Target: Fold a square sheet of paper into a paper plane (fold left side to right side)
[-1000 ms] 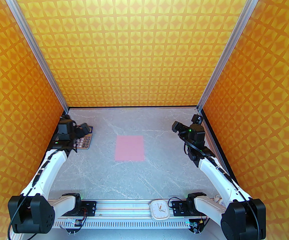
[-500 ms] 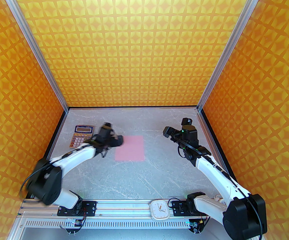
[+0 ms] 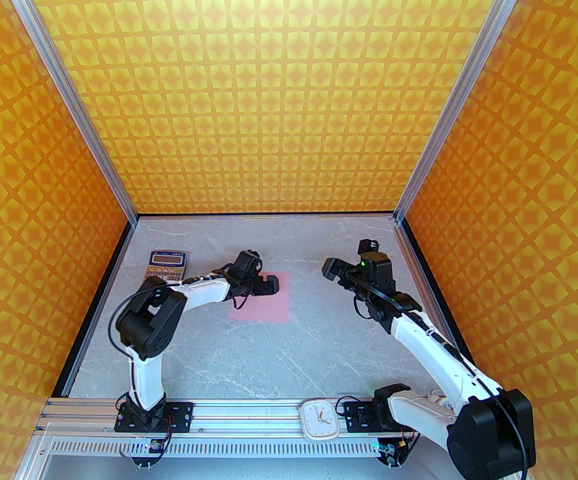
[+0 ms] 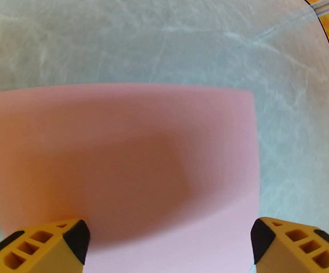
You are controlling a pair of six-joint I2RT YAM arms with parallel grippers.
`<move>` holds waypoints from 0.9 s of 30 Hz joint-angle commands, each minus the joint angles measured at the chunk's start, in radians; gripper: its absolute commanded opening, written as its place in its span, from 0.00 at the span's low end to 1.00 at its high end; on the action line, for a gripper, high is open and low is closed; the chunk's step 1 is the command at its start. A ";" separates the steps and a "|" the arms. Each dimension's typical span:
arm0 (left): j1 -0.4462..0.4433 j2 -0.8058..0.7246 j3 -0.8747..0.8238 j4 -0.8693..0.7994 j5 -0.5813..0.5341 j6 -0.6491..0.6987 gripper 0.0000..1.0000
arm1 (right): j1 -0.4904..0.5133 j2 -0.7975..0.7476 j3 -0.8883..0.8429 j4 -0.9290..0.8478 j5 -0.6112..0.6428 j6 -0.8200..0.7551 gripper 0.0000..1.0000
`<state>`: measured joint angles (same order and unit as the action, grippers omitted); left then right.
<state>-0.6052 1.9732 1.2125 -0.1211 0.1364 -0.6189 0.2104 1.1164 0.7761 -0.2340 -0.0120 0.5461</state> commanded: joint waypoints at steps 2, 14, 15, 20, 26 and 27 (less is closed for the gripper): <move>-0.018 0.097 -0.001 0.025 0.140 -0.108 0.99 | 0.006 -0.014 0.021 -0.025 -0.002 0.007 0.99; -0.081 0.048 0.079 0.053 0.187 -0.139 0.99 | 0.005 0.069 0.087 -0.082 -0.011 0.007 0.99; -0.076 0.025 0.073 0.051 0.179 -0.137 0.99 | 0.006 0.079 0.090 -0.080 -0.019 0.008 0.99; -0.017 -0.086 0.010 0.035 0.128 -0.122 0.99 | 0.027 0.143 0.092 -0.043 -0.086 0.012 0.93; 0.051 -0.152 -0.065 0.026 0.125 -0.095 0.99 | 0.095 0.295 0.083 0.004 -0.164 0.093 0.30; 0.054 -0.153 -0.068 0.020 0.124 -0.083 0.99 | 0.113 0.326 0.068 0.030 -0.168 0.122 0.24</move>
<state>-0.5594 1.8290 1.1748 -0.0669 0.2768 -0.7326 0.2871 1.3830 0.8478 -0.2577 -0.1280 0.5995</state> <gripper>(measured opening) 0.990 0.280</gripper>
